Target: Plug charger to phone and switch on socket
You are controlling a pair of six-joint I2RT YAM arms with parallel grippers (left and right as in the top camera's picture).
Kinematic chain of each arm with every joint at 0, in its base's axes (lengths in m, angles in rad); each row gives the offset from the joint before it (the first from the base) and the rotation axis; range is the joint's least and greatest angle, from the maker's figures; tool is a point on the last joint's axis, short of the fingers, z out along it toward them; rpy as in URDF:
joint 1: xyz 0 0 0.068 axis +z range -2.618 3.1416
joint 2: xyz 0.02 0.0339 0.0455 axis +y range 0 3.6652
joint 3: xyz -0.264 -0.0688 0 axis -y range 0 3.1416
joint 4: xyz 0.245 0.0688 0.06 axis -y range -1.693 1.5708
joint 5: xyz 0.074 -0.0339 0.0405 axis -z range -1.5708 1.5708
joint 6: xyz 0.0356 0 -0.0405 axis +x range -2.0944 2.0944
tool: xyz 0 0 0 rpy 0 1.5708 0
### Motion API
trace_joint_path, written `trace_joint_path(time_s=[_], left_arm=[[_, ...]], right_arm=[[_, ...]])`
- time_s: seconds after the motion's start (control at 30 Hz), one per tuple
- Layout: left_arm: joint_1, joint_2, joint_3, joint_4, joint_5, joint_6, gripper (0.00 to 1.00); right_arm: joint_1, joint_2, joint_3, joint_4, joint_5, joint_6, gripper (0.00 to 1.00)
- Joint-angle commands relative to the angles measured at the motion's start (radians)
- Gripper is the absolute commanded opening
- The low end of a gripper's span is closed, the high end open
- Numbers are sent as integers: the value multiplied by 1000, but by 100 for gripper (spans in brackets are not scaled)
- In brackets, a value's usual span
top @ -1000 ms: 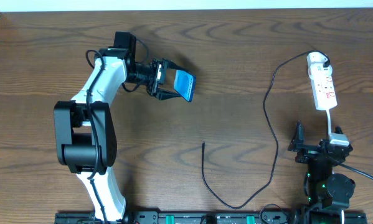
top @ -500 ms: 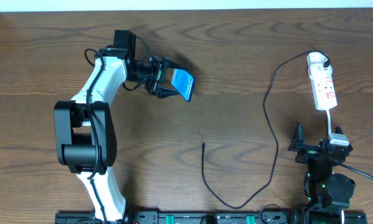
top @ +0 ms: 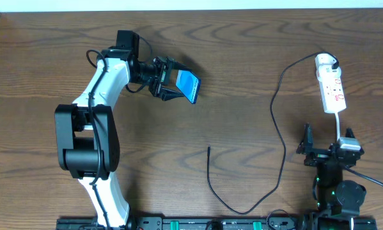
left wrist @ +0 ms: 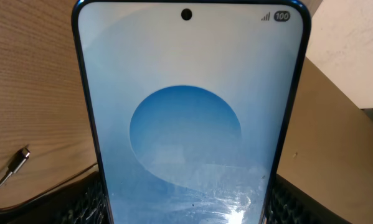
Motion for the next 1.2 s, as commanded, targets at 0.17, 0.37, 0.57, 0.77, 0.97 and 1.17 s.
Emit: trace_joint_path(time_s=[0.17, 0.37, 0.57, 0.77, 0.97, 1.17], left_arm=[[3, -43, 19, 2, 21, 16, 7], [3, -43, 19, 15, 21, 16, 7], [3, -43, 19, 31, 21, 12, 7], [3, -43, 19, 31, 21, 7, 7], [3, -43, 19, 31, 21, 4, 7], [3, -43, 19, 31, 21, 4, 7]], right_arm=[[-2, 16, 11, 46, -21, 10, 99], [-3, 180, 117, 47, -25, -12, 99], [-3, 513, 321, 47, -56, -28, 99], [-3, 883, 603, 9, -238, -19, 99], [0, 1202, 910, -146, -546, 76, 99], [58, 1405, 1083, -193, -743, 145, 99]])
